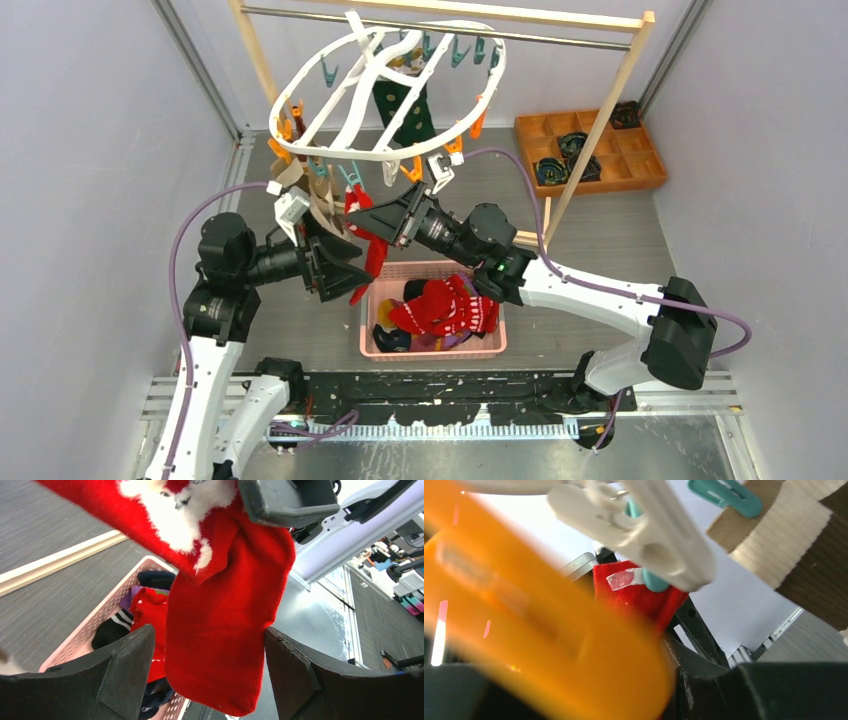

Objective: Remove the socks clipped to the hanger
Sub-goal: Remove the sock from the hanger.

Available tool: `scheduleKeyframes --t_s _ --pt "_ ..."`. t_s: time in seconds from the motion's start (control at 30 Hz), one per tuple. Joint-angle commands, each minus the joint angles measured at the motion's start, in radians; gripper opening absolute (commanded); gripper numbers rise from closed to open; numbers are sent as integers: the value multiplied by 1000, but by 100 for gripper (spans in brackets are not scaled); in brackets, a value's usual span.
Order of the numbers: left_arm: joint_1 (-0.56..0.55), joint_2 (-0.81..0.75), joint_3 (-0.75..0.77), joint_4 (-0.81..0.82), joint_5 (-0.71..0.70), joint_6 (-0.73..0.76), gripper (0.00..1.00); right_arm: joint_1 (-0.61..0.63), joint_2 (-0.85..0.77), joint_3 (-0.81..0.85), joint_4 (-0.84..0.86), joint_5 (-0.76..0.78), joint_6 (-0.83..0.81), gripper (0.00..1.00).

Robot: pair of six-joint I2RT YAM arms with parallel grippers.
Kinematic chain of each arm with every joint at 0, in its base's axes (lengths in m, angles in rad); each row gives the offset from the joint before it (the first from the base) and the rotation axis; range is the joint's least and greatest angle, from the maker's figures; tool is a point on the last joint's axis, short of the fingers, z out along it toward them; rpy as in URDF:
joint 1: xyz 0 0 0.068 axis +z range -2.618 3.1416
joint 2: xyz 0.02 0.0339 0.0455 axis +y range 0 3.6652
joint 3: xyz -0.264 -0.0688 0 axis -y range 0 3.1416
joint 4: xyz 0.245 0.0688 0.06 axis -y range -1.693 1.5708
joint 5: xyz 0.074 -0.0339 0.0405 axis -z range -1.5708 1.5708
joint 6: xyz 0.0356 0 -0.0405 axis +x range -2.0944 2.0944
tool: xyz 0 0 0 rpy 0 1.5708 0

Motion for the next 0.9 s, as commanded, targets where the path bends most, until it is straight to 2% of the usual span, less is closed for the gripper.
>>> scheduleKeyframes --t_s 0.0,0.07,0.17,0.27,0.33,0.37,0.43,0.5,0.53,0.57,0.6,0.77,0.87 --pt "-53 2 -18 200 -14 -104 82 4 -16 11 129 -39 58 45" --pt "-92 0 -26 201 -37 -92 86 10 5 22 147 -43 79 45" --pt "-114 -13 -41 178 -72 -56 99 25 37 50 163 -54 94 45" --pt "-114 -27 -47 161 -103 -39 100 40 53 74 163 -59 94 46" --pt "-114 -31 -47 161 -108 -37 97 45 56 82 158 -57 91 46" --pt "-114 -33 -45 161 -110 -36 89 47 55 81 155 -52 89 47" --pt "-114 -46 -44 161 -123 -25 67 47 44 69 137 -25 79 50" --pt "-114 -67 -44 148 -147 -2 31 48 13 45 94 24 55 59" --pt "-114 -79 -45 137 -168 16 15 50 -6 33 58 62 38 63" --pt "-114 -93 -47 123 -185 29 4 55 -30 22 9 102 10 67" --pt "-114 -106 -51 114 -193 43 1 64 -53 21 -51 151 -25 70" --pt "-115 -127 -64 84 -213 83 0 179 -134 116 -428 475 -287 79" --pt "-116 -117 -66 83 -204 85 0 250 -151 155 -515 661 -413 80"
